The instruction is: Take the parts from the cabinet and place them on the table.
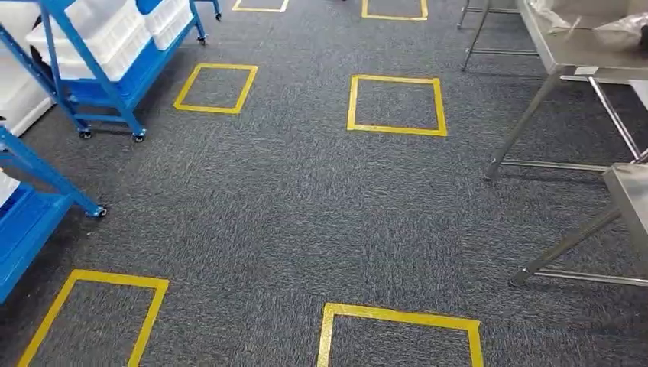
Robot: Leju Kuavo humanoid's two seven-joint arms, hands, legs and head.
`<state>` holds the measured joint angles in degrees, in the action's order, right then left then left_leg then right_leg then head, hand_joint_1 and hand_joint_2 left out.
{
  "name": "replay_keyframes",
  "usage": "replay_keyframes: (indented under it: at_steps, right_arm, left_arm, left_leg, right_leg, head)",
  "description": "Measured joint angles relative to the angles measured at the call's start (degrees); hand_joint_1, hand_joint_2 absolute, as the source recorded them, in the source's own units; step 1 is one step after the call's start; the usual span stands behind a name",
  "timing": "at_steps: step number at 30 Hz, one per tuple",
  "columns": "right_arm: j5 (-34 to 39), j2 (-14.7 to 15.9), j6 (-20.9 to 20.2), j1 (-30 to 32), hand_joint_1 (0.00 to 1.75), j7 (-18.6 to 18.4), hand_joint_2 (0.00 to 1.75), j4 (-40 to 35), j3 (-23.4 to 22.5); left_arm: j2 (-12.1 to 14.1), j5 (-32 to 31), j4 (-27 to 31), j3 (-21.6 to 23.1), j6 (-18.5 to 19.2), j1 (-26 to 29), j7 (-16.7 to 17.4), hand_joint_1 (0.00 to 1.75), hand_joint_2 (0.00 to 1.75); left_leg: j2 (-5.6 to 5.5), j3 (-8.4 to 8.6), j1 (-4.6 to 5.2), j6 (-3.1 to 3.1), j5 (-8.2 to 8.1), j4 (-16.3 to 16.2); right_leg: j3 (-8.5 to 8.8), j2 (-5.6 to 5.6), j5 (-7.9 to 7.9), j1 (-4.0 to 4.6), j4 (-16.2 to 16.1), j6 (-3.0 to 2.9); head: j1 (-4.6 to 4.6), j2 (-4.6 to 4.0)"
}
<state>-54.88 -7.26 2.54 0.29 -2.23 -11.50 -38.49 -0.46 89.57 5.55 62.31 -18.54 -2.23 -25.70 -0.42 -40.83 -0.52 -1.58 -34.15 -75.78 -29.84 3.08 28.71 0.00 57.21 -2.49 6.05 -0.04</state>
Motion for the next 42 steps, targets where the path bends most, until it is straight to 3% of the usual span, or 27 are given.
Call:
replay_keyframes:
  at_steps: [2, 3, 4, 8, 9, 10, 11, 13, 14, 16, 18, 19, 20, 23, 24, 26, 28, 29, 30, 31, 33, 34, 35, 39, 40, 41, 42]
  right_arm:
    - [-0.24, 0.0, -0.2, -0.09, 0.0, -0.17, 0.0, 0.02, 0.0]
    - [-0.44, 0.0, -0.33, -0.14, 0.0, -0.26, 0.0, 0.04, 0.0]
    - [-0.55, 0.0, -0.39, -0.15, 0.0, -0.33, 0.0, 0.07, 0.0]
    - [-0.75, 0.0, -0.46, -0.51, 0.0, -0.28, 0.0, 0.17, 0.0]
    - [-0.83, 0.02, -0.46, -0.66, 0.0, -0.24, 0.0, 0.17, 0.0]
    - [-0.83, 0.11, -0.46, -0.59, 0.0, -0.24, 0.0, 0.17, 0.0]
    - [-0.83, 0.13, -0.46, -0.33, 0.0, -0.13, 0.0, 0.2, 0.0]
    - [-0.83, 0.15, -0.55, -0.25, 0.0, -0.11, 0.0, 0.39, 0.02]
    - [-0.83, 0.15, -0.59, -0.21, 0.0, -0.11, 0.0, 0.46, 0.02]
    - [-0.85, 0.26, -0.63, -0.16, 0.0, -0.13, 0.0, 0.46, 0.02]
    - [-0.88, 0.5, -0.72, -0.16, 0.0, -0.22, 0.0, 0.46, 0.02]
    - [-0.9, 0.57, -0.79, -0.05, 0.0, -0.35, 0.0, 0.48, 0.02]
    - [-0.9, 0.57, -0.85, -0.03, 0.0, -0.42, 0.0, 0.61, 0.02]
    - [-0.9, 0.57, -1.03, -0.53, 0.0, -0.59, 0.0, 0.63, 0.02]
    - [-0.9, 0.55, -1.09, -0.62, 0.0, -0.59, 0.0, 0.63, 0.02]
    - [-0.9, 0.57, -1.18, -0.47, 0.0, -0.72, 0.0, 0.63, 0.02]
    - [-0.9, 0.59, -1.38, -0.15, 0.0, -0.79, 0.0, 0.63, 0.0]
    - [-0.9, 0.59, -1.44, -0.08, 0.0, -0.85, 0.0, 0.7, 0.0]
    - [-0.92, 0.59, -1.49, -0.1, 0.0, -0.92, 0.0, 0.72, 0.0]
    - [-0.94, 0.59, -1.49, -0.13, 0.0, -0.92, 0.0, 0.72, 0.0]
    - [-1.01, 0.59, -1.53, -0.28, 0.0, -0.94, 0.0, 0.72, 0.0]
    - [-1.01, 0.57, -1.55, -0.32, 0.0, -0.94, 0.0, 0.72, 0.0]
    - [-1.01, 0.55, -1.55, -0.27, 0.0, -0.92, 0.0, 0.74, 0.0]
    - [-1.01, 0.63, -1.68, -0.97, 0.0, -1.11, 0.0, 0.81, 0.0]
    - [-0.99, 0.7, -1.68, -0.87, 0.0, -1.27, 0.0, 0.83, 0.0]
    - [-0.86, 0.83, -1.68, -0.65, 0.0, -1.31, 0.0, 0.85, -0.04]
    - [-0.75, 0.81, -1.68, -0.57, 0.0, -1.31, 0.0, 0.87, -0.07]
  left_arm:
    - [0.0, 0.09, 0.0, 0.0, 0.07, 0.21, 0.04, 0.0, 0.0]
    - [0.02, 0.13, 0.0, 0.0, 0.09, 0.21, 0.04, 0.0, 0.0]
    - [0.02, 0.13, 0.0, 0.0, 0.15, 0.11, 0.02, 0.0, 0.0]
    - [0.02, 0.26, 0.0, 0.0, 0.04, 0.33, -0.15, 0.0, 0.0]
    - [0.02, 0.28, 0.0, 0.0, -0.15, 0.37, -0.22, 0.0, 0.0]
    - [-0.07, 0.33, 0.0, 0.0, -0.28, 0.47, -0.35, 0.0, 0.0]
    - [-0.07, 0.31, 0.0, 0.0, -0.59, 0.4, -0.54, 0.0, 0.0]
    - [-0.07, 0.31, 0.0, 0.0, -1.09, 0.19, -0.7, 0.0, 0.0]
    - [-0.07, 0.31, 0.0, 0.0, -1.36, 0.2, -0.72, 0.0, 0.0]
    - [-0.07, 0.33, 0.0, 0.0, -2.12, 0.35, -0.74, 0.0, 0.0]
    - [-0.22, 0.37, 0.0, 0.0, -3.17, 0.34, -0.94, 0.0, 0.0]
    - [-0.33, 0.35, 0.0, 0.0, -3.72, 0.29, -1.11, 0.0, 0.0]
    - [-0.33, 0.31, 0.0, 0.0, -4.0, 0.2, -1.22, 0.0, 0.0]
    - [-0.39, 0.22, 0.0, 0.04, -4.52, 0.42, -1.79, 0.0, 0.0]
    - [-0.42, 0.22, 0.0, 0.06, -4.76, 0.52, -1.99, 0.0, 0.0]
    - [-0.61, 0.24, 0.0, 0.18, -4.92, 0.46, -2.25, 0.0, 0.0]
    - [-0.63, 0.31, 0.0, 0.22, -4.72, 0.19, -2.29, 0.0, 0.0]
    - [-0.63, 0.39, 0.0, 0.22, -4.37, 0.17, -2.25, 0.0, 0.0]
    - [-0.63, 0.41, 0.0, 0.22, -3.95, 0.24, -2.07, 0.0, 0.0]
    - [-0.61, 0.41, 0.0, 0.2, -3.56, 0.42, -1.88, 0.0, 0.0]
    - [-0.61, 0.41, 0.0, 0.07, -3.26, 0.61, -1.57, 0.0, 0.0]
    - [-0.59, 0.37, 0.0, 0.0, -3.26, 0.57, -1.51, 0.0, 0.0]
    - [-0.48, 0.28, 0.0, -0.02, -3.21, 0.39, -1.49, 0.0, 0.0]
    - [-0.31, -0.2, 0.0, -0.02, -2.91, 0.81, -1.55, 0.0, 0.0]
    - [-0.35, -0.35, 0.0, -0.02, -2.75, 0.94, -1.61, 0.0, 0.0]
    - [-0.35, -0.46, 0.0, -0.02, -2.58, 0.88, -1.66, 0.0, 0.0]
    - [-0.35, -0.64, 0.0, -0.02, -2.51, 0.76, -1.68, 0.0, 0.0]
  left_leg:
    - [0.67, 4.68, -0.03, 0.14, 4.17, 8.26]
    - [2.18, 8.08, 0.0, 0.38, 6.34, 14.17]
    - [5.7, 10.27, 0.29, 0.84, 6.57, 18.27]
    - [3.19, 9.84, 0.87, 1.6, 6.84, 18.5]
    - [2.47, 10.27, 0.35, 2.09, 7.33, 19.16]
    - [1.94, 10.4, 0.22, 2.3, 7.64, 19.44]
    - [1.44, 10.2, 0.15, 2.69, 7.86, 19.48]
    - [0.01, 9.9, 0.22, 2.86, 7.98, 19.43]
    - [-0.76, 9.79, 0.23, 2.86, 7.99, 19.35]
    - [-2.44, 9.8, 0.2, 2.79, 7.98, 19.11]
    - [-4.2, 9.87, 0.04, 2.41, 7.83, 18.71]
    - [-4.89, 9.65, -0.08, 2.07, 7.71, 18.44]
    - [-5.42, 9.31, 0.21, 1.52, 7.54, 18.0]
    - [-6.87, 8.68, -0.1, 0.32, 8.05, 18.45]
    - [-7.29, 8.59, -0.12, -0.05, 8.02, 18.31]
    - [-1.73, 6.92, 0.02, -0.14, 5.25, 14.45]
    - [-0.29, 2.67, -0.14, -0.44, 0.44, 5.34]
    - [-0.13, 0.74, -0.14, -0.51, -1.15, 0.95]
    - [-0.03, 0.18, -0.14, -0.53, -1.17, -0.56]
    - [0.02, 1.03, -0.13, -0.43, -0.02, 0.71]
    - [0.92, 6.41, 0.02, 0.14, 4.65, 10.46]
    - [3.19, 9.62, 0.31, 0.7, 6.6, 16.05]
    - [5.25, 10.46, 0.96, 1.21, 6.01, 17.98]
    - [2.54, 10.22, 1.03, 2.18, 6.82, 18.81]
    - [2.07, 10.99, 0.36, 2.37, 7.47, 19.66]
    - [1.56, 11.12, 0.31, 2.73, 7.68, 19.91]
    - [0.87, 10.87, 0.34, 2.9, 7.89, 19.89]
  right_leg:
    - [0.17, 1.33, 0.14, 0.01, 0.02, 0.16]
    - [0.45, 1.98, 0.26, 0.04, 0.03, 0.31]
    - [0.71, 2.46, 0.41, 0.21, 0.05, 0.52]
    - [1.21, 4.56, 0.74, 0.29, -0.03, 1.71]
    - [1.28, 4.58, 1.08, 0.43, 0.2, 2.23]
    - [0.9, 1.49, 2.09, 0.03, 1.35, 2.66]
    - [-0.86, -1.37, 4.75, -0.09, 5.08, 2.7]
    - [-5.46, -2.83, 9.15, -0.37, 14.6, 2.81]
    - [-7.2, -2.88, 9.95, -0.42, 17.97, 2.87]
    - [-6.98, -2.92, 7.18, -0.73, 16.6, 3.01]
    - [-2.6, -3.93, 1.35, -1.17, 6.54, 3.03]
    - [-0.81, -6.69, 0.07, -1.52, 2.05, 3.09]
    - [-0.72, -8.03, 0.57, -1.18, 1.65, 3.15]
    - [-0.86, -6.2, 0.27, -0.73, 1.74, 2.03]
    - [-0.75, -5.48, -0.05, -1.1, 1.19, 1.51]
    - [-0.67, -3.95, -0.23, -0.95, 0.87, 0.55]
    - [-0.79, -2.19, -0.11, -0.49, 0.89, 0.23]
    - [-0.93, -1.25, -0.05, -0.31, 0.93, 0.13]
    - [-0.95, -0.51, -0.02, -0.17, 0.94, 0.09]
    - [-0.91, 0.2, 0.03, -0.05, 0.94, 0.03]
    - [-0.6, 1.54, 0.17, 0.14, 0.95, 0.1]
    - [-0.34, 2.17, 0.29, 0.22, 0.95, 0.21]
    - [-0.23, 2.79, 0.47, 0.52, 1.03, 0.5]
    - [0.42, 4.84, 0.57, 0.32, 0.75, 1.63]
    - [0.49, 3.44, 1.12, 0.05, 1.21, 2.13]
    - [-0.23, 0.26, 2.54, 0.02, 2.97, 2.38]
    - [-2.17, -1.78, 5.0, -0.18, 6.84, 2.5]
  head:
    - [0.0, 0.0]
    - [0.0, 0.0]
    - [0.0, 0.0]
    - [0.0, 0.0]
    - [0.0, 0.0]
    - [-0.04, 0.0]
    - [-0.02, 0.0]
    - [-0.02, 0.0]
    - [-0.02, 0.0]
    - [-0.02, 0.0]
    - [-0.02, 0.0]
    - [-0.02, 0.0]
    - [-0.02, 0.0]
    - [-0.02, 0.0]
    - [-0.02, 0.0]
    - [0.0, 0.0]
    - [0.0, 0.0]
    - [0.0, 0.0]
    - [0.0, 0.0]
    - [0.0, 0.0]
    - [0.02, 0.0]
    - [0.0, 0.0]
    - [0.0, 0.0]
    - [0.0, 0.0]
    - [0.0, 0.0]
    - [0.02, 0.0]
    - [-0.04, 0.0]
